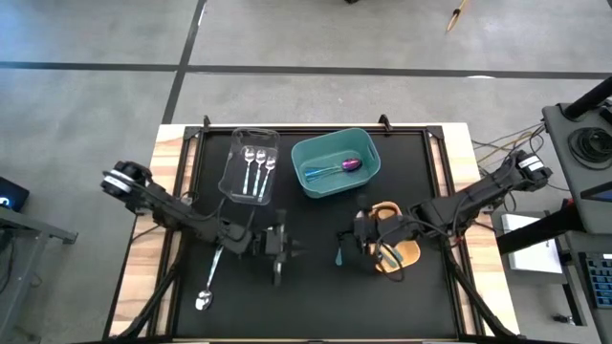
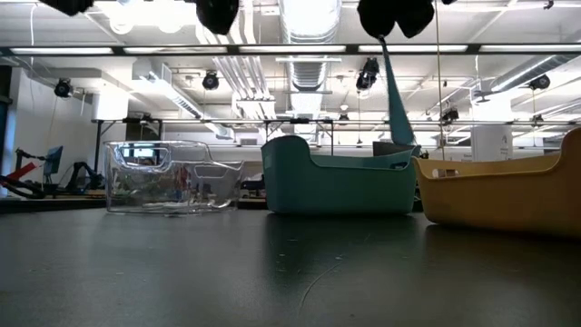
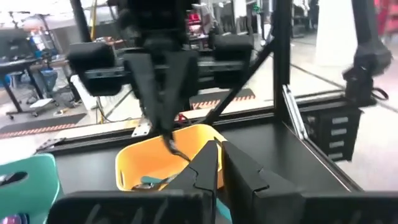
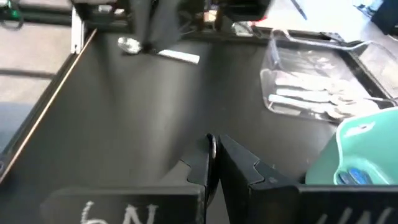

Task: Sort silverware by color (type)
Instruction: Put the black spoon into the yellow bin

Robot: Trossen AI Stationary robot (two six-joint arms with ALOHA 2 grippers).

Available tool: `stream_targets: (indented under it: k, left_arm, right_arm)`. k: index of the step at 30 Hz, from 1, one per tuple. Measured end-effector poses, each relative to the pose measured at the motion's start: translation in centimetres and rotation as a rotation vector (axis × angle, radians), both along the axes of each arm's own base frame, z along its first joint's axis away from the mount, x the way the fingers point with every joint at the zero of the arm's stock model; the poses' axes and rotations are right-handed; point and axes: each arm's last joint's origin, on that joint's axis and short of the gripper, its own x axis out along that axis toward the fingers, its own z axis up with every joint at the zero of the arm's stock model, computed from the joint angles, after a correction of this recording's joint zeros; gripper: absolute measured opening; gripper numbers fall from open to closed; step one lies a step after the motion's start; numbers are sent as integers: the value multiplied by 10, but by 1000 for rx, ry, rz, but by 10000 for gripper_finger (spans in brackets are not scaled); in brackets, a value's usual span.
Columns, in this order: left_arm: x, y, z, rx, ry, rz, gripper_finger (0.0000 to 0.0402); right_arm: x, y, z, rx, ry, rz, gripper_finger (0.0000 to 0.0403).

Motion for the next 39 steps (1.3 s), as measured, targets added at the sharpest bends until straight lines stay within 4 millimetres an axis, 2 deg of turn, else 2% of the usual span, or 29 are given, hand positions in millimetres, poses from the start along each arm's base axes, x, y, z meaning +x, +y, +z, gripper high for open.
stream_targets:
  k: [5,11,17,22,26,31,34,39]
  left_arm:
    - [10,10,-7,-74,6,35,37]
    - [23,12,-18,-120,20,52,110]
    - [39,8,-28,-115,38,72,179]
    - [47,7,-34,-112,44,120,209]
    - [49,8,-35,-110,47,123,211]
    - [49,9,-33,-118,31,124,194]
    - [49,9,-32,-116,23,123,168]
    - [49,9,-32,-111,19,122,101]
  right_arm:
    - [2,6,-4,1,-1,16,13]
    - [12,11,-12,-21,38,12,13]
    - [24,16,-8,-52,60,24,13]
    - [31,19,-3,-76,89,30,13]
    - [35,21,2,-97,87,42,13]
    - [38,22,9,-124,63,61,13]
    - [38,22,10,-124,59,62,13]
    - [38,22,10,-122,57,61,13]
